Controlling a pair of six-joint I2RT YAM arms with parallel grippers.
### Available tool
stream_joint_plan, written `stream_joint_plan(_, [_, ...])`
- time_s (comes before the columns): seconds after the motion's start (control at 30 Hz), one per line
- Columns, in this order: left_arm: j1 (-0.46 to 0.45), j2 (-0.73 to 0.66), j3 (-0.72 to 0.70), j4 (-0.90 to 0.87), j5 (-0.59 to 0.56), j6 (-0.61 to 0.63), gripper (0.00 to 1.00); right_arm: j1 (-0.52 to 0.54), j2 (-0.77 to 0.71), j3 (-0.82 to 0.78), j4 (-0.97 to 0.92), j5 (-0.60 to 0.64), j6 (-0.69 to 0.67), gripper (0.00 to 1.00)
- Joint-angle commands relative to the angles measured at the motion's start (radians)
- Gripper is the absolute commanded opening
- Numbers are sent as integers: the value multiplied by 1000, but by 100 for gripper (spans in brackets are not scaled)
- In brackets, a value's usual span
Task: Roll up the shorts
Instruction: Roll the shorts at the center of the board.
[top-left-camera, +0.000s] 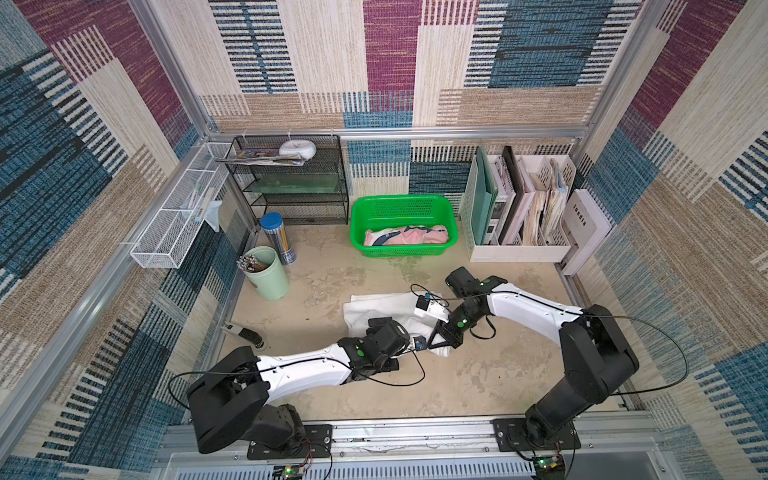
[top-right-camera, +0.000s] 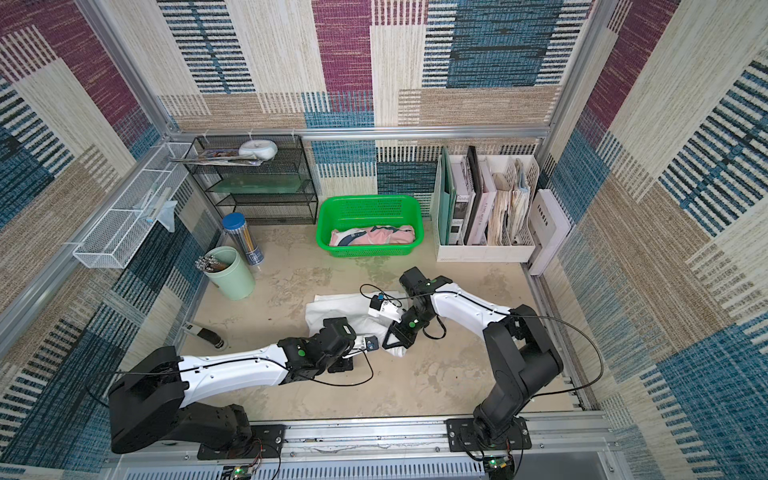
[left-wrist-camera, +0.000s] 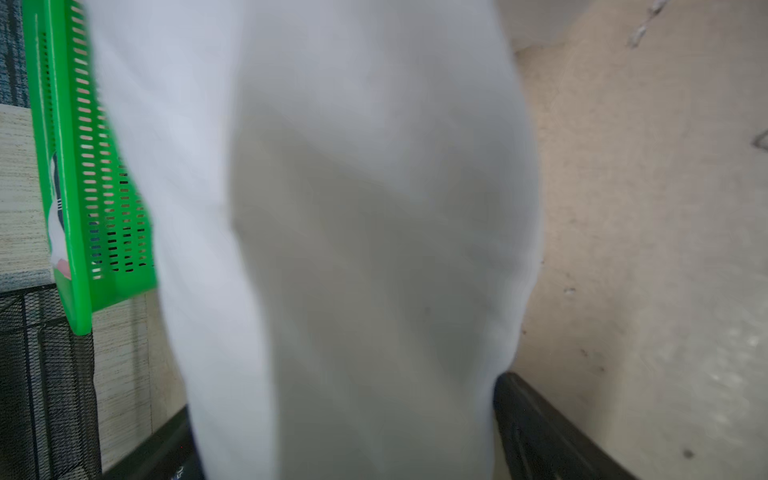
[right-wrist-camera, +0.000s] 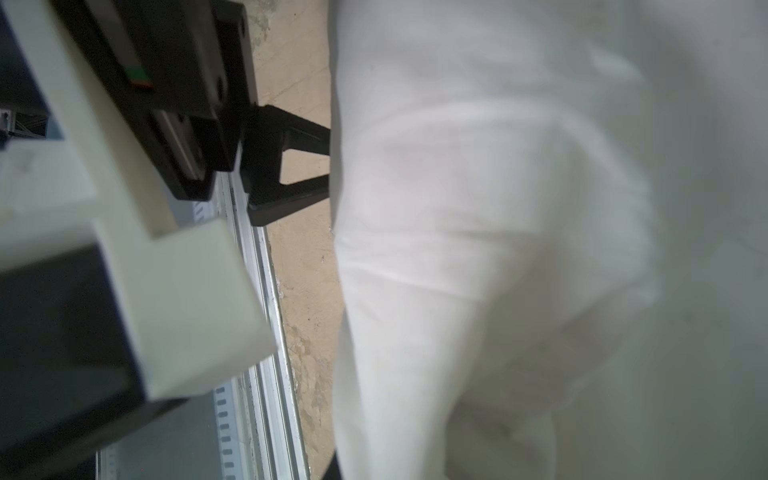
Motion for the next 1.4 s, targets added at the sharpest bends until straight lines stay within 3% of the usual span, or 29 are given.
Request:
stream_joint_plan(0.0, [22,49,7,47,17,-20,91,-3,-3,-4,-14,-50,-11,0])
stream_joint_plan(0.07, [47,78,25,10,67,-46,73,-6,-13,-15,6,-44,-2,0])
stream_joint_plan(0.17, [80,111,51,-33,127,-73,44,-11,-38,-43,46,-21,22,23])
stream_joint_plan(0.23, [96,116,79,-78,162,-85,34,-11,-57,-62,81,4,41,40])
stream_joint_plan(0.33, [116,97,123,-163,236,-100,27,-16,-121,-93,157,117,101,50])
stream_joint_plan(0.4, [130,86,159,-238,286,-109,15,-24,-190,-119,219,232,129,54])
stream_joint_plan(0.43, [139,86,181,-283,315,-112,2,-25,-239,-135,251,289,128,55])
stream_joint_plan(0.5, [154,97,231,-364,379,-119,0,-25,-343,-168,307,362,105,60])
stream_joint_plan(0.63, [214,173,425,-620,618,-135,0,-20,-542,-256,408,438,46,69])
stream_joint_plan(0.73, [255,259,554,-768,763,-119,0,4,-622,-291,399,459,-4,71])
stream_joint_plan(0.93, [310,459,713,-957,941,-75,0,202,-660,-374,396,688,-110,73])
stream_joint_plan(1.1, [311,577,791,-1043,1019,-67,0,308,-656,-454,522,800,-194,74])
stream_joint_plan(1.37, [312,685,841,-1092,1034,-53,7,352,-541,-503,667,804,-347,75])
